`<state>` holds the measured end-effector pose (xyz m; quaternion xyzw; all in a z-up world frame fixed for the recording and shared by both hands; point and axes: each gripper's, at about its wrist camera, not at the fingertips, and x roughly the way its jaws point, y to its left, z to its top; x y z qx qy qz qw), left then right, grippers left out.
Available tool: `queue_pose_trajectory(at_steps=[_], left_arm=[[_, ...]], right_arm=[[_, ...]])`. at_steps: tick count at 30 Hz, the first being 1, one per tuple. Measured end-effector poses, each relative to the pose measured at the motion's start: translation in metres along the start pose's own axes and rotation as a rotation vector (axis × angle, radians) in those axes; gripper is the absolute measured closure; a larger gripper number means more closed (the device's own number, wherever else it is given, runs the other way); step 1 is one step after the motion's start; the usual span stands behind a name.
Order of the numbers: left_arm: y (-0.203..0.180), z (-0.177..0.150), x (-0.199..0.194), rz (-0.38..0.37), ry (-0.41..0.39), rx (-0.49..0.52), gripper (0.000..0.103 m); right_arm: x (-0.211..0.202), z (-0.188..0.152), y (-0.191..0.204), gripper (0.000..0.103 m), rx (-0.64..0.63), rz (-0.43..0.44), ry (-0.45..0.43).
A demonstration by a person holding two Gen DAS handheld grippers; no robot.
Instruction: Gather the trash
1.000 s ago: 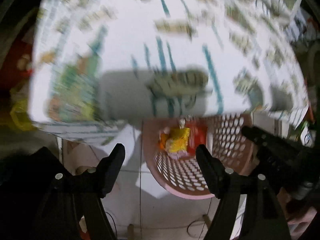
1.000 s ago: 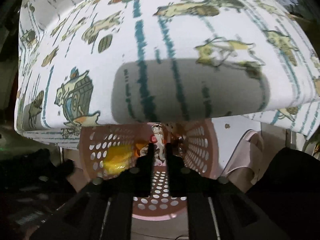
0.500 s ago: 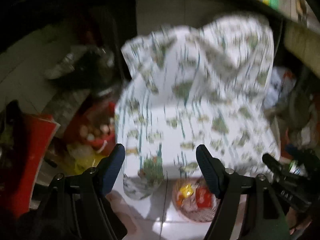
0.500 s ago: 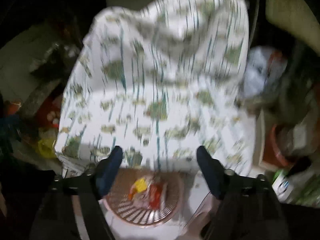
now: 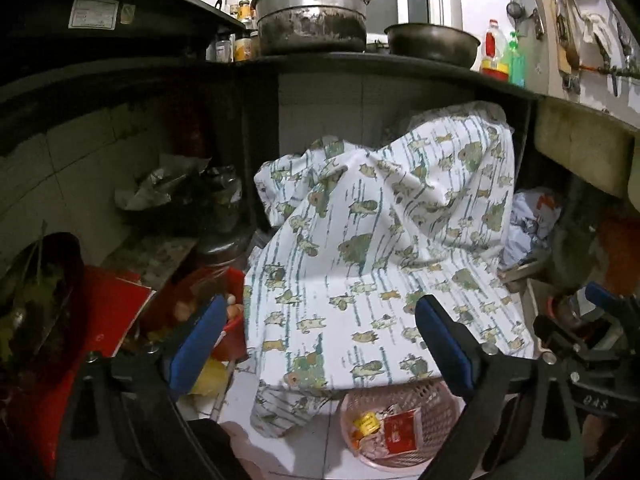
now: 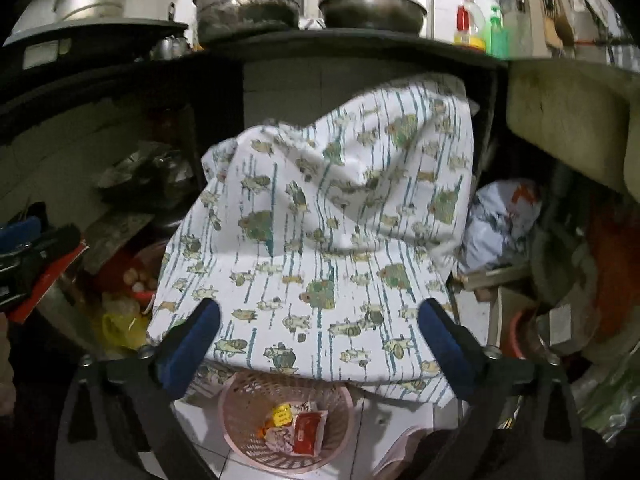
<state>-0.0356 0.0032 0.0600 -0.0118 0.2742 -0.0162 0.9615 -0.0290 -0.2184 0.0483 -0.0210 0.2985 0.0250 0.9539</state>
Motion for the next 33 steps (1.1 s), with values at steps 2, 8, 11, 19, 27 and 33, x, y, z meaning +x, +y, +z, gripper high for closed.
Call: queue_pose_trajectory(at_steps=[2, 8, 11, 19, 27, 33], left_arm=[[-0.001, -0.002, 0.0, -0.014, -0.016, -0.006, 0.0], [-0.008, -0.008, 0.009, -0.01, -0.005, 0.023, 0.0], [-0.011, -0.011, 0.014, 0.005, -0.008, 0.038, 0.0], [-0.017, -0.018, 0.03, 0.023, 0.008, 0.068, 0.0], [-0.013, -0.017, 0.029, 0.015, -0.001, 0.035, 0.0], [-0.011, -0.017, 0.03, 0.014, 0.009, 0.039, 0.0]], right_arm=[[-0.007, -0.003, 0.002, 0.0, 0.002, -0.009, -0.022], [-0.012, -0.011, 0.0, 0.0, 0.022, -0.017, -0.116], [-0.002, -0.011, -0.007, 0.0, 0.052, -0.029, -0.084], [0.012, -0.016, -0.022, 0.0, 0.101, -0.074, -0.055], [0.02, -0.018, -0.027, 0.0, 0.116, -0.089, -0.028], [0.02, -0.019, -0.026, 0.0, 0.107, -0.089, -0.024]])
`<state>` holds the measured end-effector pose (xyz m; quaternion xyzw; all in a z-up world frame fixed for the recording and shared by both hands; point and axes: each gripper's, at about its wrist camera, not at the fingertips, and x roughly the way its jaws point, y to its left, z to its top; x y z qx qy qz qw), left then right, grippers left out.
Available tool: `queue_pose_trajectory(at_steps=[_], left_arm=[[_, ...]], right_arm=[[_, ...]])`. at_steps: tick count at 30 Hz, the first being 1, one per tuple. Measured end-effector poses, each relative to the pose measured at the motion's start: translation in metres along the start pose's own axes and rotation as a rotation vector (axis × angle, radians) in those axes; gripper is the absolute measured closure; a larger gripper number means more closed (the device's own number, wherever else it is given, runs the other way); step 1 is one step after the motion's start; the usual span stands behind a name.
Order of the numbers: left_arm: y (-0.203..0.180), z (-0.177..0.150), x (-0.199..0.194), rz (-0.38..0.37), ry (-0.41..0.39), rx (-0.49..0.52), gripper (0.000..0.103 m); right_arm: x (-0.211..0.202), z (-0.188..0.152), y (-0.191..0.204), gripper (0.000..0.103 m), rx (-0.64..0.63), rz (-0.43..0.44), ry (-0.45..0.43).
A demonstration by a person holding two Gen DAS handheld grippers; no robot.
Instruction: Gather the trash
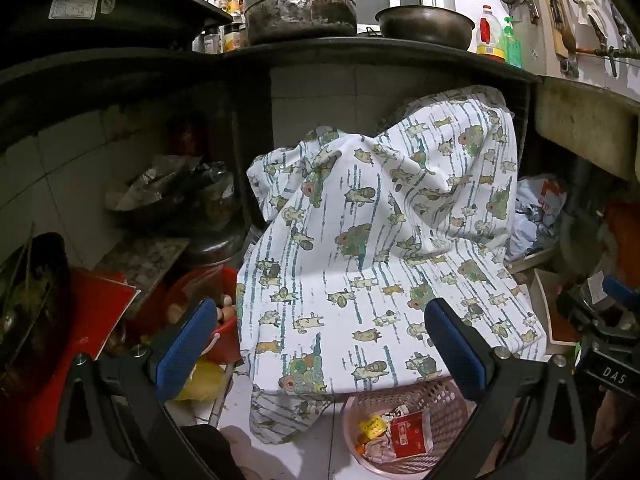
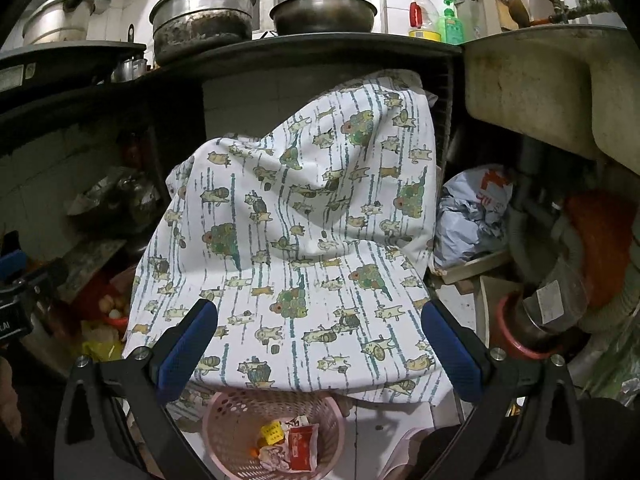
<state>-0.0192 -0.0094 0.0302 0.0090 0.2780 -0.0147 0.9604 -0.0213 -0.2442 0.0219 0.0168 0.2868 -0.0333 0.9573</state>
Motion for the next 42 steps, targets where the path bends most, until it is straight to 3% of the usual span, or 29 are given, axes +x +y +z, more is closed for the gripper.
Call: queue_pose_trajectory(at_steps=[14, 42], left_arm=[[-0.003, -0.002, -0.003, 0.018, -0.006, 0.029, 0.0], [0.013, 0.0, 0.002, 0.021, 0.028, -0.022, 0.0]], right_arm=[[-0.001, 0.001, -0.002, 0.0, 0.001, -0.011, -0.006], [0.006, -0.006, 0.008, 0.0, -0.07, -0.013, 0.021]])
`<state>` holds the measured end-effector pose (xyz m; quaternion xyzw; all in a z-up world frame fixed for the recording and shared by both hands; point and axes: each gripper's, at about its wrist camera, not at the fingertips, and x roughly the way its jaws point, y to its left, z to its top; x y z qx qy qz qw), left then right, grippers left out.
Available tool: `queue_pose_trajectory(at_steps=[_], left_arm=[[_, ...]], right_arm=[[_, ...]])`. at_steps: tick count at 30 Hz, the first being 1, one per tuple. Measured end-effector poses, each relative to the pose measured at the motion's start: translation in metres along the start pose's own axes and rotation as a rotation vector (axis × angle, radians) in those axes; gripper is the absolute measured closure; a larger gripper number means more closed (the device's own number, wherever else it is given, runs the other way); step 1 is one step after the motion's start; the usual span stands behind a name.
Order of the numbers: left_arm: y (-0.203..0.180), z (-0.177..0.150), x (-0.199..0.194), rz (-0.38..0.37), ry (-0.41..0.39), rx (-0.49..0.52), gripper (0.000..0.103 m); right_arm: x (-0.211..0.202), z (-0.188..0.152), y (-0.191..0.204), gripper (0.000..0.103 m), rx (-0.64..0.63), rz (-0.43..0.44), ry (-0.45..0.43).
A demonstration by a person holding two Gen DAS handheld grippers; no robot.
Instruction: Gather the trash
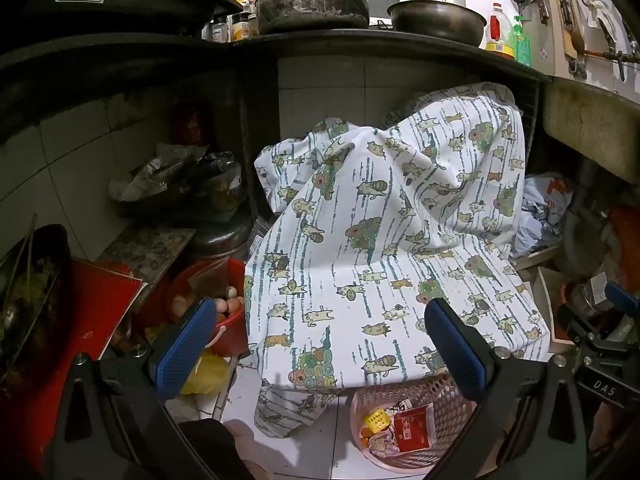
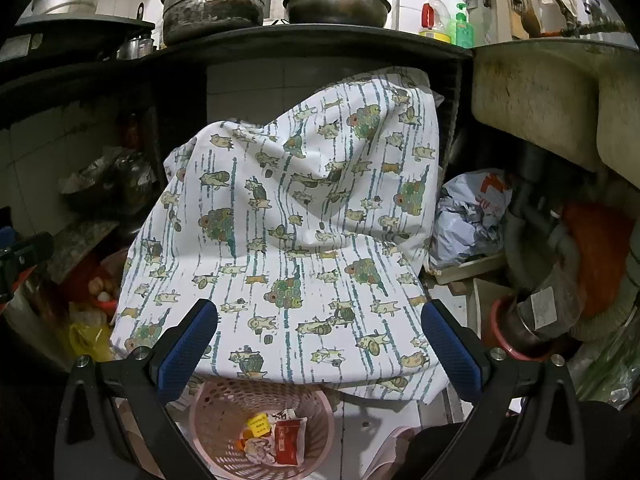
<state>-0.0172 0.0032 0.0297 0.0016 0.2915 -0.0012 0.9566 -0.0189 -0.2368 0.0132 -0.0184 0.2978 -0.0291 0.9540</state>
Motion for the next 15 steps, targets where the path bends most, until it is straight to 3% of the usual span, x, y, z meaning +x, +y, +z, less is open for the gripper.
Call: queue_pose_trajectory(at_steps=[15], left_arm=[[-0.0035, -0.0003, 0.0018, -0.014, 0.016, 0.002, 0.0]], right_arm=[[0.0005, -0.0003, 0.0003, 0.0, -0.004, 0.002, 0.005]])
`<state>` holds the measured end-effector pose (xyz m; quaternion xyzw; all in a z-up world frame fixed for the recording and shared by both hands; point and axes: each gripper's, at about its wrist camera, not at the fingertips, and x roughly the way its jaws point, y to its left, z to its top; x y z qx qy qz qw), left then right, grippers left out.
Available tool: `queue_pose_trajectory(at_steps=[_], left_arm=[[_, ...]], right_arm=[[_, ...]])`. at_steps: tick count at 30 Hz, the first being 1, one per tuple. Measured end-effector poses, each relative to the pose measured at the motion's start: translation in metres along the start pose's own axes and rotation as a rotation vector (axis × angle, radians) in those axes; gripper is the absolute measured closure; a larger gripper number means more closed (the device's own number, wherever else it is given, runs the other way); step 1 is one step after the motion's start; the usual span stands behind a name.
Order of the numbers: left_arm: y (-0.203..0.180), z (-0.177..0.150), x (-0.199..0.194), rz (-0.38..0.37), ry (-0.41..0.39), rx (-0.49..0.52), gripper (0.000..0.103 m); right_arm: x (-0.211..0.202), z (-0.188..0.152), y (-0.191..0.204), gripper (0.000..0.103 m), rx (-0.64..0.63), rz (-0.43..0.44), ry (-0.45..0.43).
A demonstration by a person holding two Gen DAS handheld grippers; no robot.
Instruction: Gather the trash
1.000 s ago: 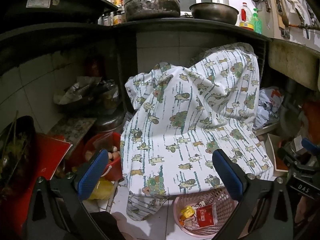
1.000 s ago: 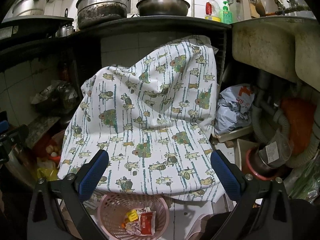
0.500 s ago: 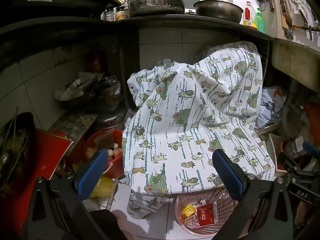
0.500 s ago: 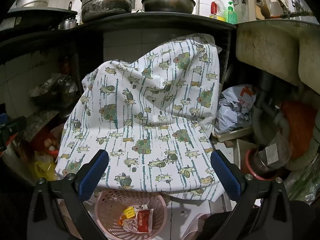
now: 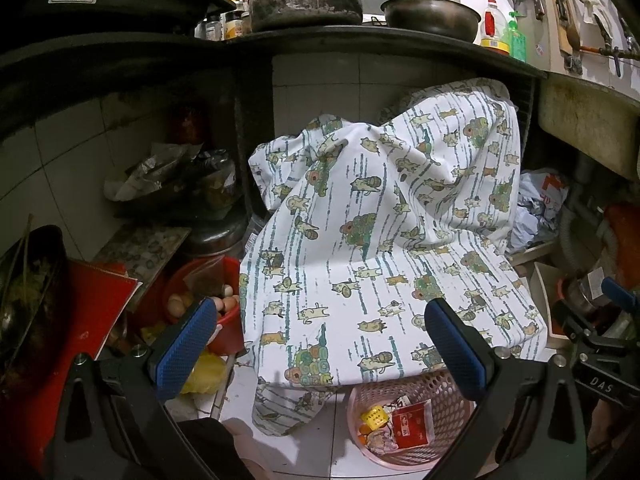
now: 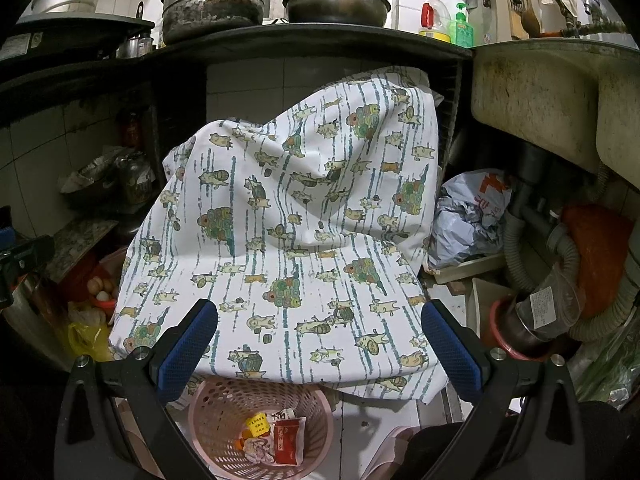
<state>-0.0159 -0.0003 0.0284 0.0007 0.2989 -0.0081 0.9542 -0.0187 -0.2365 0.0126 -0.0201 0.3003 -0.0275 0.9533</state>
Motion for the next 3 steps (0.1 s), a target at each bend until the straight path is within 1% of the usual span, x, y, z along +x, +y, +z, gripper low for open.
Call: queue_pose_trajectory(at_steps=[3], left_arm=[[-0.0002, 0.0001, 0.0014, -0.005, 0.004, -0.001, 0.0]], right_arm=[[0.0003, 0.0, -0.0005, 0.0, 0.0, 0.001, 0.002]])
